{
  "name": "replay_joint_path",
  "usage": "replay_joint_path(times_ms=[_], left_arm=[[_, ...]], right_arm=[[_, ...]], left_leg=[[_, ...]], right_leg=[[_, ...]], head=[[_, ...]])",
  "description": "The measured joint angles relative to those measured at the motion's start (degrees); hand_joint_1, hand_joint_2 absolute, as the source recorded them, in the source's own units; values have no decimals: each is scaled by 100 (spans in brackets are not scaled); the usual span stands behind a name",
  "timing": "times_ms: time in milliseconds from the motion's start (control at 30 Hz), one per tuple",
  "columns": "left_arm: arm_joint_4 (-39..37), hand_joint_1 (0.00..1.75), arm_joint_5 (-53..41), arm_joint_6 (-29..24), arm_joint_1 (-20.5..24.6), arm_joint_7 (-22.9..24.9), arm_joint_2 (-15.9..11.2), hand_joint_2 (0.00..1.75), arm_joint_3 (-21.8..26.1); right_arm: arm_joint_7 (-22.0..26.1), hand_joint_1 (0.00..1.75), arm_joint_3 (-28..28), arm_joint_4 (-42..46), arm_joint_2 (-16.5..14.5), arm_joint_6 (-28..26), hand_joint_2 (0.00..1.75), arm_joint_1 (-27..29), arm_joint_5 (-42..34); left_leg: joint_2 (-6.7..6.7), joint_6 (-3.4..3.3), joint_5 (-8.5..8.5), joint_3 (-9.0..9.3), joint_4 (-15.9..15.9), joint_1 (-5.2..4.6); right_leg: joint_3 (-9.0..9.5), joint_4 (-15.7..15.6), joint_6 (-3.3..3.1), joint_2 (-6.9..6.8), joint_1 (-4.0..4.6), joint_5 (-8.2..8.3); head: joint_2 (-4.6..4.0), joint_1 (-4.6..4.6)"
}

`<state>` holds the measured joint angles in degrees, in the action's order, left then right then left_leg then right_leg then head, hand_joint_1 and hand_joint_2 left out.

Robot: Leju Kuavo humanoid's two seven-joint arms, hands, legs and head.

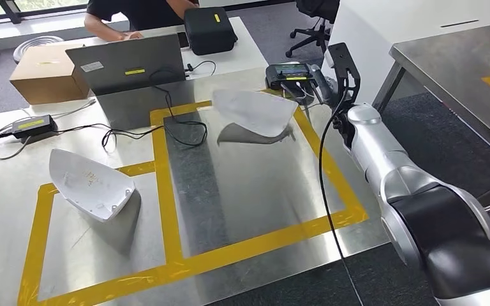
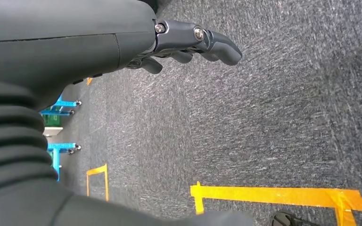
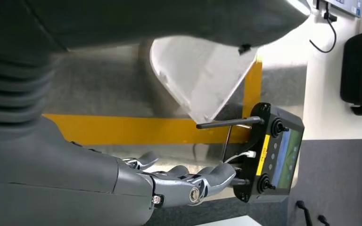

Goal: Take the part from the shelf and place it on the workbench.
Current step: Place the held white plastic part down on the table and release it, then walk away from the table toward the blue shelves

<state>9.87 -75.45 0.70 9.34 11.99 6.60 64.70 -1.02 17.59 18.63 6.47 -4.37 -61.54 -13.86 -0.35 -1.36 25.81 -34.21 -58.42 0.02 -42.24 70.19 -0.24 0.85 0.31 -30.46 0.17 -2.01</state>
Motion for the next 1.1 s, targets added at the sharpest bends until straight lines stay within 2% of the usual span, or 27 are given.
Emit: replay_joint_path(times_ms=[33,67,100,133,167,200,233,267,367,400,433,533,567,600,633,667,700,733,767,800,867,900,933,967,1033,1067,1100], left_arm=[[-1,0,0,5,-1,-3,2,0,1],[-2,0,0,10,-1,-8,5,0,1],[-2,0,0,14,0,-14,10,0,2],[-3,0,0,17,4,-24,17,0,1],[-3,0,0,20,11,-35,23,0,1],[-1,0,0,21,22,-51,26,0,0],[2,0,1,22,35,-71,29,0,-1],[3,0,6,22,49,-94,29,0,0],[4,0,33,15,66,-137,33,0,2],[3,0,37,11,64,-138,35,0,3],[1,0,38,6,63,-139,37,0,3],[-3,0,51,-14,66,-139,37,0,4],[-3,0,66,-22,66,-140,36,0,4],[-3,0,84,-32,64,-144,36,0,4],[-3,0,112,-43,63,-156,36,0,5],[-3,0,142,-56,62,-176,36,0,6],[-3,0,175,-71,62,-202,35,0,9],[-2,0,214,-90,59,-232,34,0,16],[-2,0,248,-108,50,-262,33,0,27],[-2,0,280,-122,34,-289,33,0,42],[-5,0,331,-138,-18,-338,39,0,84],[-7,0,354,-139,-47,-355,44,0,111],[-8,0,374,-142,-78,-372,50,0,141],[-10,0,392,-146,-111,-385,55,0,168],[-10,0,417,-160,-190,-404,55,0,216],[-10,0,423,-168,-236,-401,55,0,238],[-10,0,419,-174,-279,-386,55,0,259]], right_arm=[[7,0,0,-21,-1,26,0,-3,0],[19,0,0,-36,-1,51,0,0,0],[41,0,0,-46,-2,82,0,-1,-1],[70,0,0,-54,-4,121,0,-11,-6],[110,0,0,-55,-7,164,0,-27,-17],[165,0,0,-55,-13,219,0,-47,-31],[228,0,0,-55,-21,282,0,-66,-48],[306,0,0,-55,-30,358,0,-83,-72],[571,0,0,-52,-99,655,0,-117,-189],[658,0,-1,-47,-137,775,0,-130,-250],[744,0,-7,-41,-172,908,0,-145,-324],[1010,0,-87,9,-270,1493,0,-173,-661],[1090,0,-131,46,-298,1723,0,-174,-790],[1162,0,-179,96,-321,1937,0,-175,-912],[1237,0,-224,162,-339,2144,0,-175,-1022],[1318,0,-262,246,-349,2344,0,-176,-1119],[1408,0,-295,348,-355,2554,0,-177,-1217],[1500,0,-325,485,-356,2783,0,-173,-1332],[1575,0,-349,646,-355,3005,0,-155,-1456],[1622,0,-370,834,-352,3208,0,-110,-1592],[1686,0,-406,1446,-310,3602,0,130,-1959],[1712,0,-424,1858,-264,3782,0,331,-2166],[1745,0,-444,2333,-209,3936,0,572,-2370],[1784,0,-472,2805,-151,4047,0,850,-2520],[1945,0,-563,3811,-52,4228,0,1533,-2626],[2076,0,-622,4324,-14,4322,0,1932,-2570],[2218,0,-681,4820,13,4416,0,2332,-2462]], left_leg=[[3,6,-6,-21,-14,6],[5,15,-14,-45,-32,15],[7,27,-22,-72,-53,27],[8,43,-29,-98,-76,41],[9,62,-37,-122,-101,55],[7,92,-49,-148,-117,64],[3,127,-63,-167,-128,67],[-3,166,-81,-184,-136,66],[-17,295,-134,-233,-130,69],[-11,331,-62,-271,-186,74],[-5,358,98,-338,-347,79],[6,403,800,-630,-1333,84],[5,405,902,-670,-1591,83],[5,399,891,-628,-1683,82],[5,384,781,-485,-1572,80],[6,360,629,-246,-1268,76],[6,332,551,33,-860,68],[3,307,509,278,-501,53],[0,285,512,429,-234,37],[-3,263,539,490,-104,19],[2,194,467,462,-52,16],[9,147,413,449,-33,30],[17,100,347,420,-9,48],[22,63,280,375,8,64],[13,23,165,244,11,66],[6,18,114,174,7,64],[1,18,65,103,1,61]], right_leg=[[-111,325,29,-13,-30,-136],[-148,501,57,-25,-59,-183],[-76,458,83,-37,-85,-127],[116,188,105,-49,-110,9],[379,-230,127,-59,-133,139],[618,-601,142,-59,-136,226],[770,-859,132,-51,-128,290],[837,-997,110,-43,-114,292],[782,-1050,-19,-38,-100,355],[755,-1065,-67,-43,-109,399],[723,-1086,-111,-49,-122,446],[572,-1098,-173,-53,-110,582],[511,-1096,-176,-53,-101,629],[450,-1094,-174,-54,-93,678],[390,-1092,-167,-55,-86,728],[336,-1090,-156,-56,-81,777],[288,-1088,-137,-59,-74,825],[253,-1088,-111,-61,-69,875],[235,-1093,-78,-63,-65,921],[233,-1109,-42,-63,-62,967],[252,-1169,35,-58,-54,1040],[240,-1159,74,-56,-55,989],[194,-1056,113,-55,-57,830],[113,-831,148,-55,-64,575],[-99,-85,198,-58,-73,11],[-166,271,209,-59,-73,-127],[-161,488,209,-58,-72,-134]], head=[[0,0],[0,-1],[0,-1],[0,-1],[0,-1],[0,-1],[0,-1],[0,-1],[0,3],[0,8],[0,11],[0,23],[0,24],[0,24],[0,24],[0,23],[0,22],[0,19],[0,18],[0,21],[0,33],[0,34],[0,32],[0,28],[0,25],[0,23],[0,22]])
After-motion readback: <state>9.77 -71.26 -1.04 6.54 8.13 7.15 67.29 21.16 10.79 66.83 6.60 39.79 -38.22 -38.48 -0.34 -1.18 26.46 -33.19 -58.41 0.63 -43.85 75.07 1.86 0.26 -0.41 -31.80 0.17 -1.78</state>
